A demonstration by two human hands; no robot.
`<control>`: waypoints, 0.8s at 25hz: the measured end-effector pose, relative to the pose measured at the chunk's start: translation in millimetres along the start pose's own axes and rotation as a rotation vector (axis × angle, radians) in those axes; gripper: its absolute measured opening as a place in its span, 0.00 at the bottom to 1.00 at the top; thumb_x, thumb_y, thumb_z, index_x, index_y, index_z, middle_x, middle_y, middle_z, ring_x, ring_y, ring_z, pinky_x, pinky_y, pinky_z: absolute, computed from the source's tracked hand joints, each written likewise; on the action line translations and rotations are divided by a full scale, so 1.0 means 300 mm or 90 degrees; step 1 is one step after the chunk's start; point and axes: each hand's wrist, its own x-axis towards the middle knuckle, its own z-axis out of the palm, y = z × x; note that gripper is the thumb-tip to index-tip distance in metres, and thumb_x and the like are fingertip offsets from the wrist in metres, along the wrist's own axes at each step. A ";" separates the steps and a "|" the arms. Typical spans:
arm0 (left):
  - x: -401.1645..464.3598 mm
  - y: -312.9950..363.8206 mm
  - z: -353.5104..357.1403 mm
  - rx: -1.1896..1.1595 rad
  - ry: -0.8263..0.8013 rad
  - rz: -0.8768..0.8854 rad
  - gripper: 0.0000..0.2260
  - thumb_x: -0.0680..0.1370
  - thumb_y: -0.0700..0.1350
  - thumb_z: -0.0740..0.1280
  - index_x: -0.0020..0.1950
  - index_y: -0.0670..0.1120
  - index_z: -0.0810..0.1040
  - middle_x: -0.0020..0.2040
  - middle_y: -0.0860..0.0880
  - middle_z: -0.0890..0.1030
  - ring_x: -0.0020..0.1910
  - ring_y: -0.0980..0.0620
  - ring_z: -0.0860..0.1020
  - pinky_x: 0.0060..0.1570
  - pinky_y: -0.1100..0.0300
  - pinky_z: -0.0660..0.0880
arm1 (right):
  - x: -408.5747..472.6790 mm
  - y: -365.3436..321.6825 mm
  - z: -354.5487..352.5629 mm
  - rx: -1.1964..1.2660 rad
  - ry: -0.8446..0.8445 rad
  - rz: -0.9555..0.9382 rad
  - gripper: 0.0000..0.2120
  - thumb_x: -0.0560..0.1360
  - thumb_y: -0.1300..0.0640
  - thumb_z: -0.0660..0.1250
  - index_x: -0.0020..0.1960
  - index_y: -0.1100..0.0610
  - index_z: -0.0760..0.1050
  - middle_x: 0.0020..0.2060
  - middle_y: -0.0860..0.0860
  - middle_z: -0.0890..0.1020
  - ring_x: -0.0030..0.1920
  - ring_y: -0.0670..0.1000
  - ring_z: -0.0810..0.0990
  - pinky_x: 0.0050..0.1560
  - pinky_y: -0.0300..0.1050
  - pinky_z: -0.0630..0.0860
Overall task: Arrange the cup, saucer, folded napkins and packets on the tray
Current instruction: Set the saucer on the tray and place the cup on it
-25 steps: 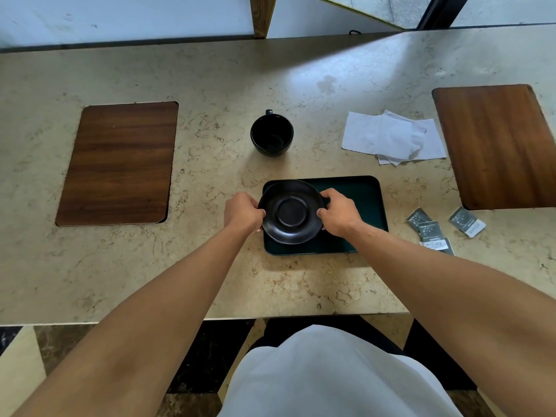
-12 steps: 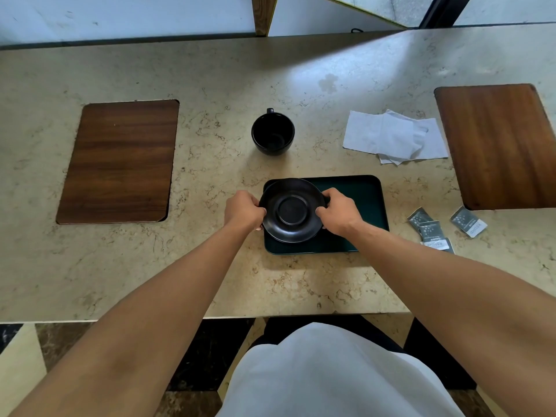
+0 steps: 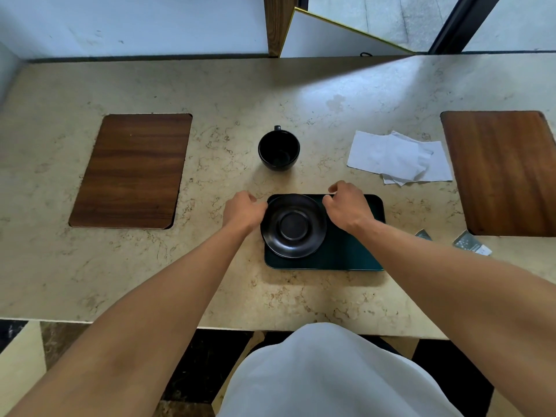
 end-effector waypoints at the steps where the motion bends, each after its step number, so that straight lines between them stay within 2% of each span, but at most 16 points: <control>1: 0.007 0.010 -0.005 -0.006 0.012 0.001 0.18 0.78 0.51 0.68 0.65 0.45 0.78 0.56 0.48 0.80 0.48 0.50 0.76 0.45 0.56 0.71 | 0.018 -0.005 -0.012 0.000 -0.003 -0.012 0.19 0.82 0.55 0.61 0.70 0.61 0.73 0.66 0.58 0.78 0.63 0.58 0.78 0.63 0.50 0.74; 6: 0.046 0.054 -0.033 -0.029 0.053 -0.006 0.16 0.79 0.49 0.67 0.66 0.45 0.78 0.61 0.46 0.81 0.50 0.50 0.75 0.48 0.57 0.70 | 0.104 -0.041 -0.059 0.031 -0.027 -0.039 0.18 0.81 0.54 0.60 0.69 0.58 0.73 0.64 0.56 0.79 0.61 0.57 0.78 0.61 0.48 0.74; 11: 0.094 0.081 -0.061 -0.060 0.080 -0.015 0.15 0.80 0.49 0.67 0.64 0.45 0.79 0.56 0.47 0.81 0.49 0.50 0.76 0.48 0.58 0.70 | 0.184 -0.093 -0.057 0.076 -0.072 -0.029 0.18 0.81 0.54 0.61 0.69 0.57 0.73 0.61 0.55 0.81 0.56 0.55 0.80 0.55 0.47 0.75; 14: 0.134 0.102 -0.067 -0.083 0.065 -0.012 0.14 0.80 0.49 0.66 0.63 0.45 0.79 0.50 0.50 0.79 0.43 0.52 0.78 0.44 0.59 0.71 | 0.234 -0.114 -0.034 0.121 -0.069 0.011 0.19 0.80 0.53 0.61 0.69 0.55 0.73 0.59 0.54 0.81 0.52 0.54 0.80 0.50 0.45 0.74; 17: 0.184 0.121 -0.068 -0.124 0.031 -0.015 0.13 0.80 0.48 0.65 0.63 0.46 0.79 0.51 0.49 0.81 0.40 0.52 0.81 0.35 0.60 0.73 | 0.280 -0.127 -0.002 0.157 -0.073 0.057 0.19 0.79 0.53 0.61 0.69 0.54 0.72 0.59 0.54 0.82 0.53 0.54 0.83 0.54 0.48 0.79; 18: 0.198 0.124 -0.070 -0.139 0.025 -0.013 0.13 0.80 0.48 0.65 0.62 0.46 0.79 0.53 0.48 0.82 0.42 0.50 0.83 0.36 0.59 0.76 | 0.295 -0.130 0.008 0.164 -0.079 0.068 0.20 0.79 0.52 0.61 0.69 0.54 0.72 0.59 0.53 0.82 0.53 0.54 0.84 0.56 0.50 0.80; 20: 0.230 0.135 -0.079 -0.163 0.019 -0.013 0.12 0.80 0.49 0.65 0.61 0.47 0.78 0.56 0.47 0.82 0.46 0.48 0.84 0.43 0.54 0.82 | 0.324 -0.139 0.024 0.170 -0.086 0.078 0.21 0.79 0.52 0.62 0.70 0.53 0.72 0.59 0.53 0.82 0.51 0.54 0.86 0.57 0.51 0.80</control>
